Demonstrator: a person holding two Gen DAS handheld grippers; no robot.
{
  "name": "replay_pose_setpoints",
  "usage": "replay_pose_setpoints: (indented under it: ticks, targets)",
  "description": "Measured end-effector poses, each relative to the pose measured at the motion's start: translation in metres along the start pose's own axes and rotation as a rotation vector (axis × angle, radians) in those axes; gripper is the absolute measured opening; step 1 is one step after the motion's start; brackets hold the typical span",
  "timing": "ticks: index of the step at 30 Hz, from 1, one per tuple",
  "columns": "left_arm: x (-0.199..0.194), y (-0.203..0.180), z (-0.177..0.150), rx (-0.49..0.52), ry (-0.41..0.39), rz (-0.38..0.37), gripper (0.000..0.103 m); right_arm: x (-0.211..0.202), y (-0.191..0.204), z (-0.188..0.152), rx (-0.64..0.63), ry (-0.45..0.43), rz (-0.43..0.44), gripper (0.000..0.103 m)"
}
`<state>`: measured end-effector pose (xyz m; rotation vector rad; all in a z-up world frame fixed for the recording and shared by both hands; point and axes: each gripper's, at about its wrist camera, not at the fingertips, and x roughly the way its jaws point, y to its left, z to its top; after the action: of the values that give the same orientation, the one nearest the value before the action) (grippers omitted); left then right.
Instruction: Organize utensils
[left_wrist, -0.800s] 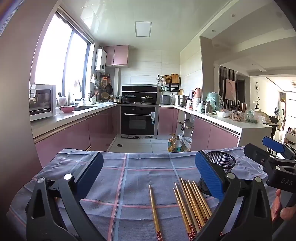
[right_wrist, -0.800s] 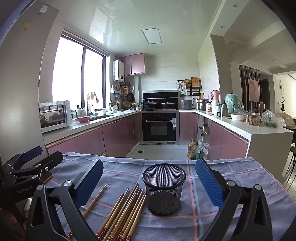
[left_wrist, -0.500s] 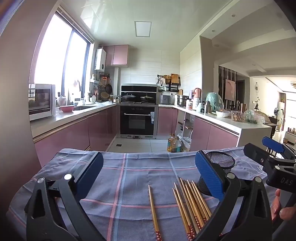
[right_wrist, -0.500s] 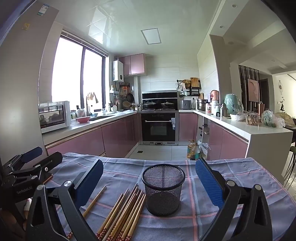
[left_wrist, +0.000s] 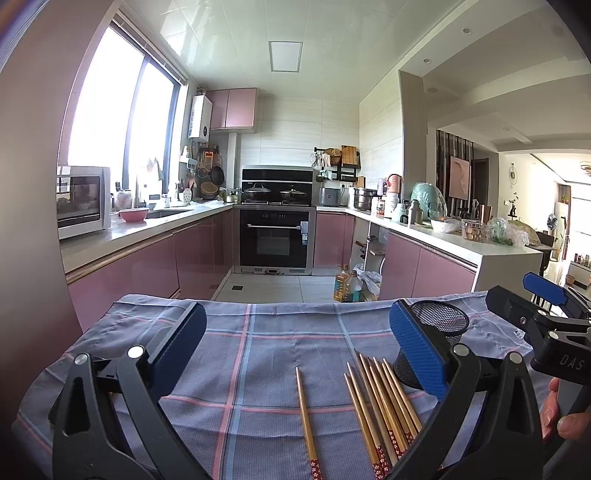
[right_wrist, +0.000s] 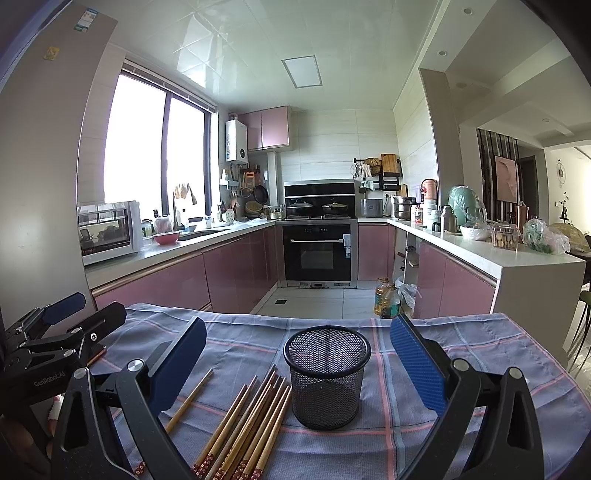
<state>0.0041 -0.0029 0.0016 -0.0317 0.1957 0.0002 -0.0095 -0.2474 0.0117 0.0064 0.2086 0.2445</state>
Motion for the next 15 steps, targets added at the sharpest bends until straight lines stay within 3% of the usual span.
replay_pose_setpoints:
  ticks: [15]
  targets:
    - [-0.002,0.0015,-0.0028,-0.001,-0.003,0.002,0.098,0.0001,-0.0004,-0.0008,-0.003,-0.006,0.001,0.096]
